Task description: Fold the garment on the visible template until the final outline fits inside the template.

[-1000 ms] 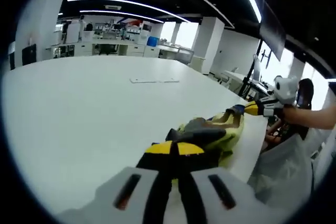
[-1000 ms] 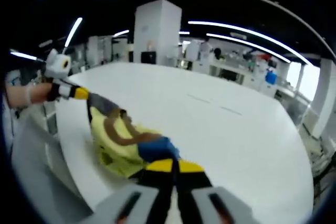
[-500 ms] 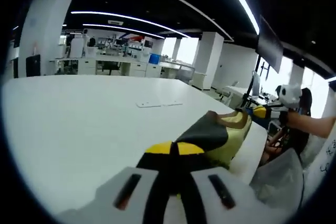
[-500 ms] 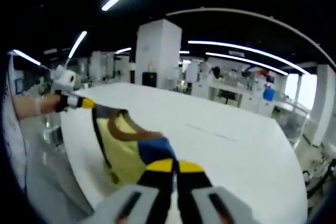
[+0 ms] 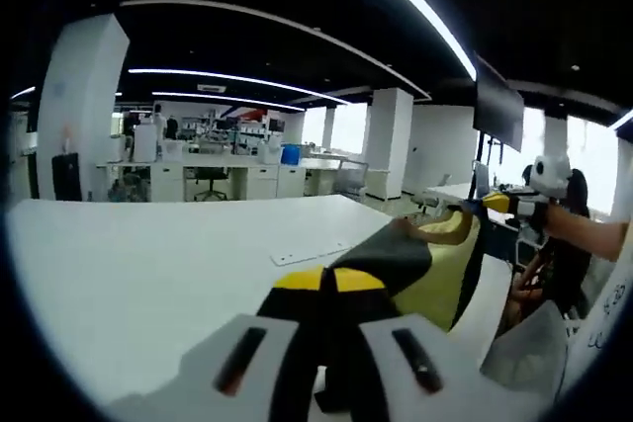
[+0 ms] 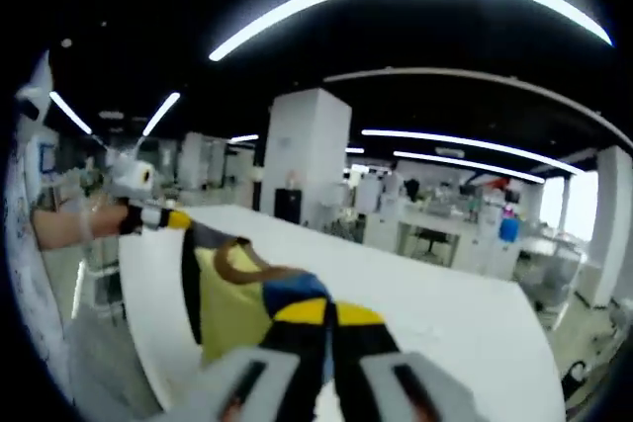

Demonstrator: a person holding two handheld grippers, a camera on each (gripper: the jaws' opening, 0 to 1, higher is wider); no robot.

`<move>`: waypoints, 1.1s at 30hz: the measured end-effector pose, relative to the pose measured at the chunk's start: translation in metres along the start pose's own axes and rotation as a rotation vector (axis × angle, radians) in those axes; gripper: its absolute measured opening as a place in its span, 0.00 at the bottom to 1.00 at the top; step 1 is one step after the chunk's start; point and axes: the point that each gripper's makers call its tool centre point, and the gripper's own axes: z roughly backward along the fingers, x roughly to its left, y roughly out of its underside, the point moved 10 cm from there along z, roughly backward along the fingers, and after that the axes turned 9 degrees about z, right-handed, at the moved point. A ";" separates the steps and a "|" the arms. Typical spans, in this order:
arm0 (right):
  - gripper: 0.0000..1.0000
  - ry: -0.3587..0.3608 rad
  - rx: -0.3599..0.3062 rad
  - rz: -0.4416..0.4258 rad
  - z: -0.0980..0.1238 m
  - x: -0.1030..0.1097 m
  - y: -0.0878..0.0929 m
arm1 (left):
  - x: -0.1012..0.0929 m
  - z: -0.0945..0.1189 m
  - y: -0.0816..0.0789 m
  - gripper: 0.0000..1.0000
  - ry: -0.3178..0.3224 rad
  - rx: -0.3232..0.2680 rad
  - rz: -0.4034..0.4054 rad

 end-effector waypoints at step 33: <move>0.00 -0.121 0.333 -0.167 -0.250 -0.077 0.180 | 0.169 -0.198 0.110 0.00 -0.162 0.323 0.199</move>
